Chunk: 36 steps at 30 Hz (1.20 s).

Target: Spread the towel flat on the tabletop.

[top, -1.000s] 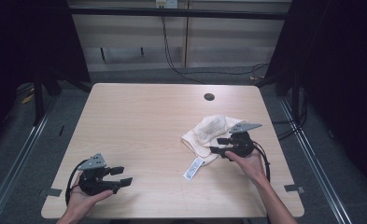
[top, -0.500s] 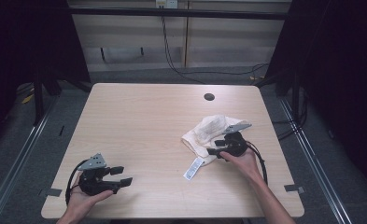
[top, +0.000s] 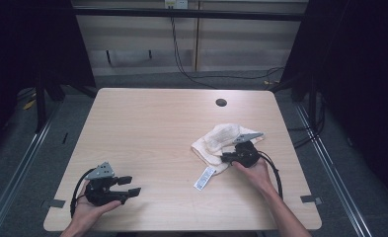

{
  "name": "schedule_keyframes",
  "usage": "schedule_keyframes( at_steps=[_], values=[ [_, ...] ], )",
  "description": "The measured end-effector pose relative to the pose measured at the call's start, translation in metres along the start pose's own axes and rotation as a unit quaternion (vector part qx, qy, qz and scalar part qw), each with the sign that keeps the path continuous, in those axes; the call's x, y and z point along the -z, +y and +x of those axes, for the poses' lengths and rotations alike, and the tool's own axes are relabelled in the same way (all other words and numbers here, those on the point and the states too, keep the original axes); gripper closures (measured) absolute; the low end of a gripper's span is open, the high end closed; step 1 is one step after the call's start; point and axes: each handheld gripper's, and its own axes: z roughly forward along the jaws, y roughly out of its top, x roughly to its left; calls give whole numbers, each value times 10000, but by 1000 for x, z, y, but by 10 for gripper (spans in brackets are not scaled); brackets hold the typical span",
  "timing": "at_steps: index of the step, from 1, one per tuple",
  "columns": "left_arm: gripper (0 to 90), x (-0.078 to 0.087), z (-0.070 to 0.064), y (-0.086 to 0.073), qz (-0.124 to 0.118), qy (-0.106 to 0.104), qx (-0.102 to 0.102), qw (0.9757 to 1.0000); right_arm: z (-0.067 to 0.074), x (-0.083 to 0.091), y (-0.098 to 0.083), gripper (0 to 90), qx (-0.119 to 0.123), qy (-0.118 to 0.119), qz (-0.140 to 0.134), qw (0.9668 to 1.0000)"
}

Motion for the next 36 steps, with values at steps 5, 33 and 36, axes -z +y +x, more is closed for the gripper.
schedule_keyframes(
  at_steps=[5,33,36],
  values=[
    [404,0,1,1,-41,32,-20,10000,7,-3,1,855,69,115,23,9999],
    [610,-10,-2,23,-62,179,-519,9985,69,-22,7,868,510,845,169,9950],
    [555,-17,-6,23,105,103,-661,9977,74,-22,6,868,570,966,185,9935]
  ],
)
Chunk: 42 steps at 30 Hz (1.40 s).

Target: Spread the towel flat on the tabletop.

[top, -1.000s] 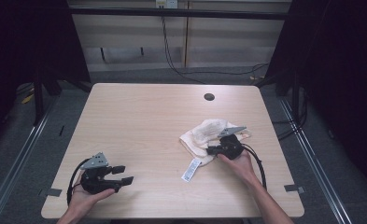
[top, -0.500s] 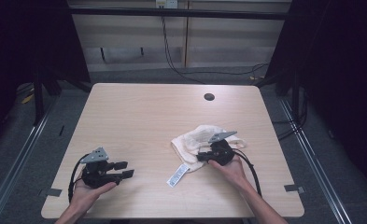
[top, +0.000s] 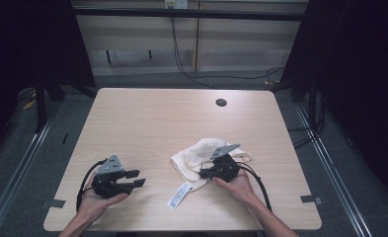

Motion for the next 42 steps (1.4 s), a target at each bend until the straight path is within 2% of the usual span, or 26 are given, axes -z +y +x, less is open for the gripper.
schedule_keyframes(
  at_steps=[5,6,8,9,12,15,16,18,20,22,25,27,29,30,32,33,36,37,39,40,42],
  values=[
    [563,-6,-7,5,40,-137,-129,9998,12,3,-6,868,90,104,19,9999],
    [570,-8,-8,6,24,-189,-79,9998,14,2,-7,868,109,150,17,9998],
    [593,-12,-8,8,56,-213,-103,9997,18,3,-8,867,121,183,14,9998],
    [605,-15,-8,10,86,-235,-61,9997,19,2,-9,868,148,273,6,9995],
    [671,-22,-9,17,104,-250,-42,9996,27,1,-9,868,199,300,43,9993],
    [690,-27,-14,26,16,-345,-242,9991,35,-2,-8,867,304,359,78,9989],
    [700,-27,-17,28,-105,-338,-313,9989,38,-3,-8,867,321,362,74,9988],
    [703,-29,-24,35,-134,-281,-544,9980,44,-5,-7,867,448,376,49,9983],
    [708,-34,-28,41,-171,-409,-601,9972,50,-6,-5,867,512,449,4,9977],
    [727,-41,-32,45,-109,-455,-730,9962,54,-9,-3,867,542,487,-39,9973],
    [737,-52,-33,45,12,-556,-745,9957,60,-15,-3,841,573,506,42,9971],
    [738,-55,-34,45,65,-609,-765,9952,60,-16,-4,768,572,578,-17,9967],
    [746,-58,-36,42,213,-698,-889,9934,60,-13,-4,693,563,617,-86,9965],
    [750,-59,-36,42,241,-662,-909,9934,59,-10,-3,647,573,579,-117,9966],
    [750,-61,-33,43,230,-684,-832,9939,55,1,-3,637,488,575,-245,9968],
    [750,-61,-31,44,277,-638,-876,9937,54,8,-4,622,459,498,-308,9972],
    [751,-67,-27,44,234,-596,-750,9951,46,33,-7,605,311,235,-497,9980],
    [745,-68,-26,44,271,-551,-755,9953,42,42,-9,584,227,133,-585,9979],
    [718,-69,-28,43,251,-581,-672,9957,31,59,-14,570,-60,161,-792,9967],
    [706,-70,-29,43,295,-537,-748,9953,26,66,-17,572,-128,24,-860,9962],
    [712,-74,-31,42,354,-633,-814,9940,14,77,-21,590,-237,-169,-937,9952]
  ],
)
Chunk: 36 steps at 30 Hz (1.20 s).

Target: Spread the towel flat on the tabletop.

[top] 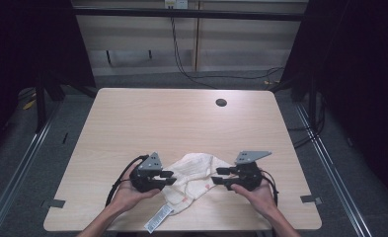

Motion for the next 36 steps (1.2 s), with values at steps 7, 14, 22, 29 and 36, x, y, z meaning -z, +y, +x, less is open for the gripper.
schedule_keyframes(
  at_steps=[7,14,22,29,36],
  values=[
    [722,-13,3,-11,324,-94,30,9994,-41,12,-11,595,-220,-805,147,9964],
    [684,-14,4,-14,206,-173,164,9995,-56,11,-29,578,-217,-1078,414,9931],
    [576,-15,-3,-16,341,-195,-249,9989,-61,13,-36,625,-396,-1061,484,9924],
    [763,-13,12,-19,130,-382,257,9989,-61,8,-37,703,-435,-1058,606,9916],
    [854,-8,16,-17,-12,-530,435,9976,-62,10,-36,856,-527,-874,444,9938]
  ],
)
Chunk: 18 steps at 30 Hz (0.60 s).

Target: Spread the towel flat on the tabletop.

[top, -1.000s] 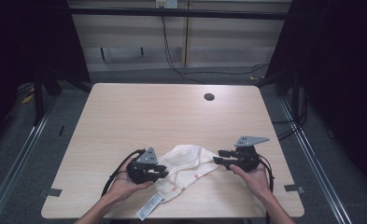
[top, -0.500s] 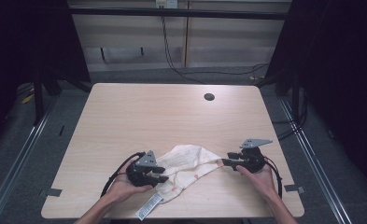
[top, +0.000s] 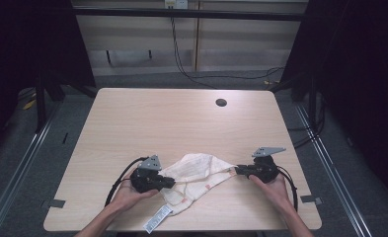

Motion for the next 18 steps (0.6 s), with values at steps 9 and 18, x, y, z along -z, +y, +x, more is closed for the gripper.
schedule_keyframes(
  at_steps=[9,18],
  values=[
    [866,25,4,8,-498,32,107,9987,2,14,7,865,-75,153,-419,9990],
    [869,59,8,16,-1019,206,142,9945,16,33,37,865,214,409,-911,9948]
  ],
)
